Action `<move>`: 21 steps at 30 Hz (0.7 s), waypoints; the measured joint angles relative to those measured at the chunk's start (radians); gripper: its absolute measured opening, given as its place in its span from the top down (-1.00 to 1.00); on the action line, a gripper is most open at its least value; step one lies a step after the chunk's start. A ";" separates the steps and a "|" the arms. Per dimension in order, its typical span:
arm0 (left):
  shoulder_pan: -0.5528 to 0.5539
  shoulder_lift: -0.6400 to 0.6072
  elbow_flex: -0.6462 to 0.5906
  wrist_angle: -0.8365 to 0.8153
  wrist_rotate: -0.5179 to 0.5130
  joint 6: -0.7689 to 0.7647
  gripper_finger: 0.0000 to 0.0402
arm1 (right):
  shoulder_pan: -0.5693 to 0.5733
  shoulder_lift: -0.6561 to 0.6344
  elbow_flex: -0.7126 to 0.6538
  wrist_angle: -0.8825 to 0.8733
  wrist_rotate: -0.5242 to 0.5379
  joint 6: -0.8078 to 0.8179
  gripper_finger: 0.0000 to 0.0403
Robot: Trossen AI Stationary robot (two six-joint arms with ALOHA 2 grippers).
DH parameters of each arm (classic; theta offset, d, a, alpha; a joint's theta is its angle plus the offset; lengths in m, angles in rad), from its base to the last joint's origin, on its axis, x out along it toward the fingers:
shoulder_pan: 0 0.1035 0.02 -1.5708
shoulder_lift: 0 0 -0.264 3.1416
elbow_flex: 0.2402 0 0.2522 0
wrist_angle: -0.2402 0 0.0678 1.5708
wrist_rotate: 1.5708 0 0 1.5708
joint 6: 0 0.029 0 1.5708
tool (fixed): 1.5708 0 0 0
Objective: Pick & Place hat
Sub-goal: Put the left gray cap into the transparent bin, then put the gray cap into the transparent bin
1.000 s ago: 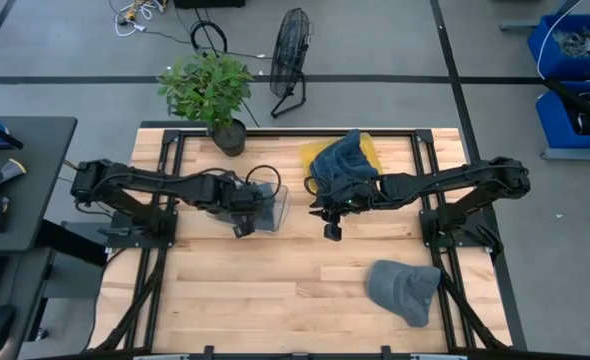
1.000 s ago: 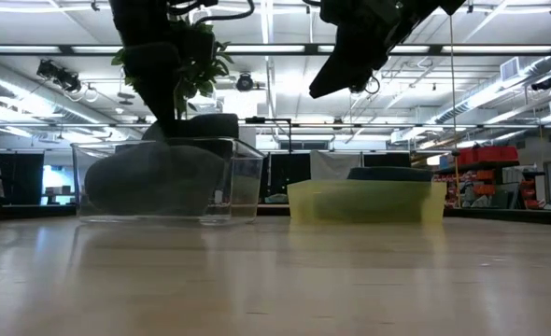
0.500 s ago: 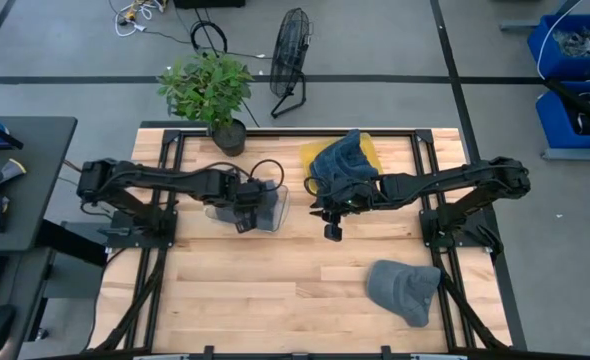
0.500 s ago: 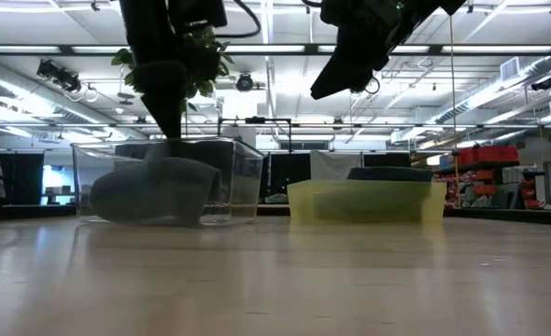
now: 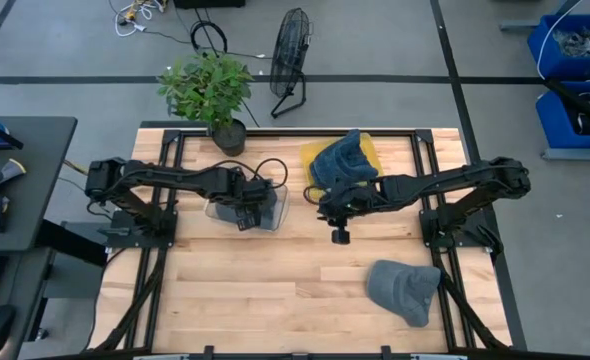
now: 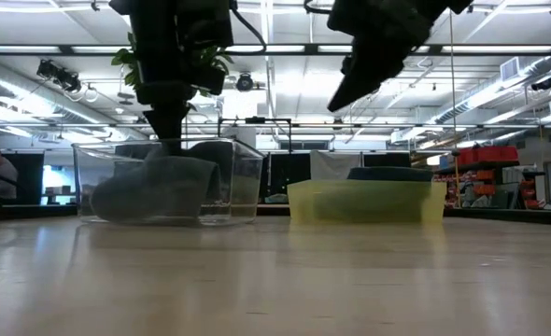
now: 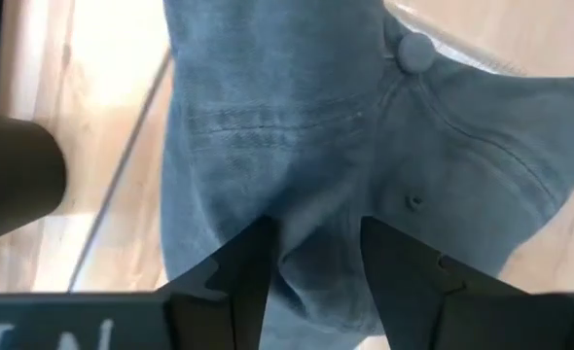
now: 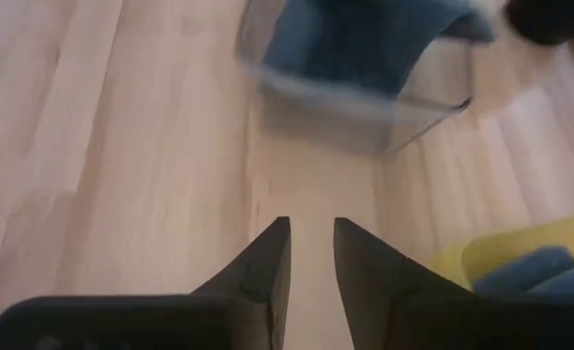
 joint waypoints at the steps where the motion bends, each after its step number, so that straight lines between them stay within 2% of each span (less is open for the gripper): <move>1: 0.001 0.000 0.000 0.003 0.007 0.000 0.18 | 0.005 0.000 0.000 -0.020 -0.001 -0.010 0.57; 9: 0.004 0.013 0.000 0.042 0.014 -0.036 0.18 | 0.044 0.000 0.000 -0.209 -0.076 0.054 0.53; 14: -0.003 0.013 0.052 -0.014 0.015 -0.086 0.18 | 0.070 0.000 0.000 -0.309 -0.096 0.054 0.35; 21: -0.022 0.013 0.184 -0.084 0.012 -0.049 0.18 | 0.095 0.000 0.000 -0.520 -0.098 0.099 0.09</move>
